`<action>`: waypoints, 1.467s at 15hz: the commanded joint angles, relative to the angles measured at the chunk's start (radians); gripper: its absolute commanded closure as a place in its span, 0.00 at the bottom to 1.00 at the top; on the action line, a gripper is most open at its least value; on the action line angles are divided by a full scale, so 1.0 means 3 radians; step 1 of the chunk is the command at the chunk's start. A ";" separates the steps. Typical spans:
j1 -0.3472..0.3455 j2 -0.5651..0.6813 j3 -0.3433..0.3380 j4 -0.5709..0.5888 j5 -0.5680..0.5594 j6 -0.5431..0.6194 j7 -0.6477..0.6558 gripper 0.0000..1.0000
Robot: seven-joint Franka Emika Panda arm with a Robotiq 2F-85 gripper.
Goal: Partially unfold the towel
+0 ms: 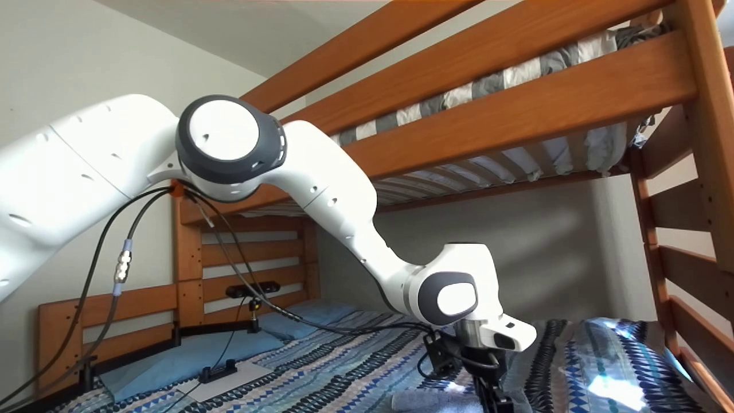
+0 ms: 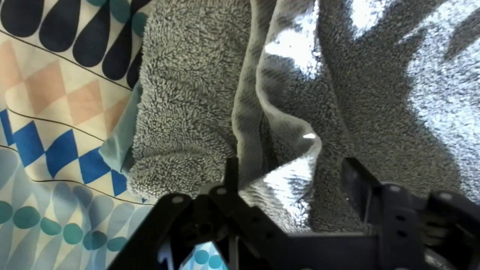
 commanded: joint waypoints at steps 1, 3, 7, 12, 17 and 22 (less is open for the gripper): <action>-0.0069 0.0180 0.0070 0.0274 0.0143 -0.0094 0.0025 0.60; -0.0076 0.0233 0.0066 0.0344 0.0164 -0.0104 0.0044 0.74; -0.0092 0.0304 0.0076 0.0464 0.0216 -0.0161 0.0084 0.99; -0.0114 0.0342 0.0081 0.0573 0.0234 -0.0289 0.0108 0.99; -0.0141 0.0080 -0.0138 0.0335 0.0184 -0.0344 0.0297 0.99; -0.0068 -0.0285 -0.0406 -0.0207 0.0130 -0.0131 0.0785 0.99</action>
